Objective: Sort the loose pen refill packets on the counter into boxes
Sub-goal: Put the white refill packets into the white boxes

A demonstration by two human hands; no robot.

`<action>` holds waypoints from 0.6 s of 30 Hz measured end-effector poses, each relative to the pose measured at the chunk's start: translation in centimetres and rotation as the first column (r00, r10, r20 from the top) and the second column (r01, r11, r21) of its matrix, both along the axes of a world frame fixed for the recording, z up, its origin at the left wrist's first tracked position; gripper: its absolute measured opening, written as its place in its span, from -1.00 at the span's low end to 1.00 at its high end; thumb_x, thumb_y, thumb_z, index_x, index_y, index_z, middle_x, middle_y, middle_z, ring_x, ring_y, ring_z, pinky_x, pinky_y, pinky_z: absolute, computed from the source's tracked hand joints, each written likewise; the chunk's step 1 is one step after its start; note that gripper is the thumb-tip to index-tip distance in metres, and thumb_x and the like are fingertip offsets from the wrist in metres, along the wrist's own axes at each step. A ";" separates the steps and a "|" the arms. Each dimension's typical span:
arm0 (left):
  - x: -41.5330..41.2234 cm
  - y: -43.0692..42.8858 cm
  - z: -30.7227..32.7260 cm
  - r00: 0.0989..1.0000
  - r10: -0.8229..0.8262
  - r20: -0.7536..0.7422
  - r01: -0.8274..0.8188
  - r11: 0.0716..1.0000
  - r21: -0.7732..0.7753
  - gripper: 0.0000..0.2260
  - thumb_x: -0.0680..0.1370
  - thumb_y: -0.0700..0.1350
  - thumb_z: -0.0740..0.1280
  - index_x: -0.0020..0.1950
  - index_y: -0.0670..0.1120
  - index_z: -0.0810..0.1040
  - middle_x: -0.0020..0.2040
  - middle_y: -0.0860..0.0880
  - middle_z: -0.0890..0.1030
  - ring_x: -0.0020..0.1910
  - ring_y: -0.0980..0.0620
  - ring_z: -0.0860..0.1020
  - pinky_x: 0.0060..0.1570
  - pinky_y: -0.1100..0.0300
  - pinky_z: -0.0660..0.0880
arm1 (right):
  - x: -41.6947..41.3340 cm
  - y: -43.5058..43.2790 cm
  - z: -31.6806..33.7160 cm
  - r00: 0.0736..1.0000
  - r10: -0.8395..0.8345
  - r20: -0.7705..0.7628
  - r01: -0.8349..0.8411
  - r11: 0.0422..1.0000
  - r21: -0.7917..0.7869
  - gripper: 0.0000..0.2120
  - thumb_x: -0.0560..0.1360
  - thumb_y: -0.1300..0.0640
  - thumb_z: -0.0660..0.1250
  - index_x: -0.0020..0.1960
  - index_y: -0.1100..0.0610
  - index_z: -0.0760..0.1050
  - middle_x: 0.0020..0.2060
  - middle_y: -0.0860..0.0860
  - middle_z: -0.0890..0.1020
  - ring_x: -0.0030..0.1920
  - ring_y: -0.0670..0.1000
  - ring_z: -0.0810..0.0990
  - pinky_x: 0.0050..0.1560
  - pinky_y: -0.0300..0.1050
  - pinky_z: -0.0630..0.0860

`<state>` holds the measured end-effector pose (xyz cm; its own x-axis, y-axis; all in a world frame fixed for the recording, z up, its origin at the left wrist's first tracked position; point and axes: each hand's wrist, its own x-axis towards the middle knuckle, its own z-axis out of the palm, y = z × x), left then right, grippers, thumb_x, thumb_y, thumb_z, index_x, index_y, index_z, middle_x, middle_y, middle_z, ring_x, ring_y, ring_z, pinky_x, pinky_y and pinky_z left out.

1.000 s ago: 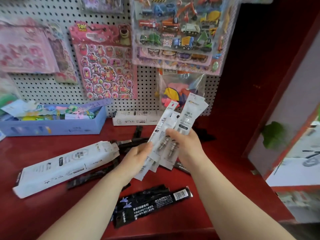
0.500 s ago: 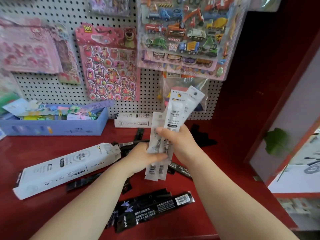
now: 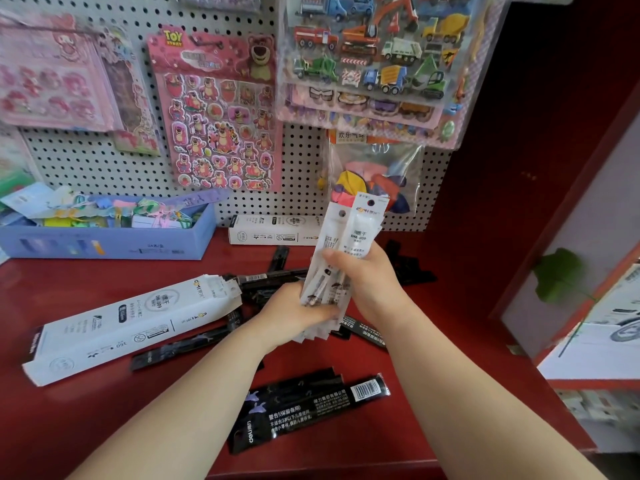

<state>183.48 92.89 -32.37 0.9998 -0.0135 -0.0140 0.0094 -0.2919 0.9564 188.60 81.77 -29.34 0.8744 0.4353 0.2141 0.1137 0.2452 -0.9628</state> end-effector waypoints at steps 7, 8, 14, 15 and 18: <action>-0.4 -0.6 -1.3 0.988 0.115 0.099 -0.122 0.990 0.068 -0.62 0.43 -0.13 0.40 0.16 0.05 0.33 -0.10 0.18 0.51 -0.11 0.27 0.49 -0.27 0.42 0.44 | 0.1 -0.2 -0.9 0.998 0.044 -0.037 -0.042 0.998 0.051 -0.54 0.37 0.20 0.34 0.25 0.21 0.40 -0.01 0.04 0.60 0.00 -0.01 0.60 -0.02 -0.18 0.55; -0.4 -0.9 -1.6 0.991 0.094 0.099 -0.103 0.991 0.091 -0.63 0.44 -0.14 0.38 0.18 0.04 0.33 -0.10 0.17 0.51 -0.12 0.25 0.51 -0.31 0.42 0.48 | 0.0 -0.1 -1.1 0.998 0.035 -0.060 -0.033 0.999 0.042 -0.61 0.39 0.23 0.35 0.22 0.19 0.43 -0.04 0.01 0.61 -0.03 -0.02 0.60 -0.05 -0.19 0.55; -0.2 -0.7 -1.3 0.996 0.007 0.091 -0.023 0.985 0.172 -0.63 0.47 -0.15 0.34 0.23 0.02 0.32 -0.08 0.19 0.50 -0.04 0.21 0.50 -0.07 0.40 0.41 | -0.1 0.1 -1.0 0.999 0.046 -0.030 -0.048 0.997 -0.064 -0.82 0.45 0.30 0.31 -0.08 0.03 0.50 -0.15 0.00 0.62 -0.11 -0.06 0.60 0.02 -0.14 0.53; -0.1 -0.5 -1.1 0.996 0.000 0.087 -0.015 0.985 0.172 -0.67 0.47 -0.15 0.34 0.18 0.04 0.34 -0.09 0.19 0.50 -0.07 0.23 0.49 -0.11 0.42 0.39 | 0.1 0.0 -1.0 0.999 0.035 -0.029 -0.037 0.998 -0.051 -0.82 0.43 0.33 0.31 -0.10 0.07 0.52 -0.19 0.00 0.63 -0.13 -0.05 0.61 0.00 -0.12 0.54; 0.0 -0.1 -1.0 0.996 0.052 0.077 -0.060 0.992 0.107 -0.75 0.46 -0.16 0.36 -0.06 0.15 0.36 -0.13 0.18 0.51 -0.13 0.22 0.50 -0.18 0.41 0.38 | 0.8 -0.3 -0.4 0.996 0.072 -0.054 -0.069 0.996 0.052 -0.86 0.33 0.31 0.32 -0.14 0.14 0.54 -0.34 -0.07 0.67 -0.23 -0.12 0.65 -0.15 -0.20 0.60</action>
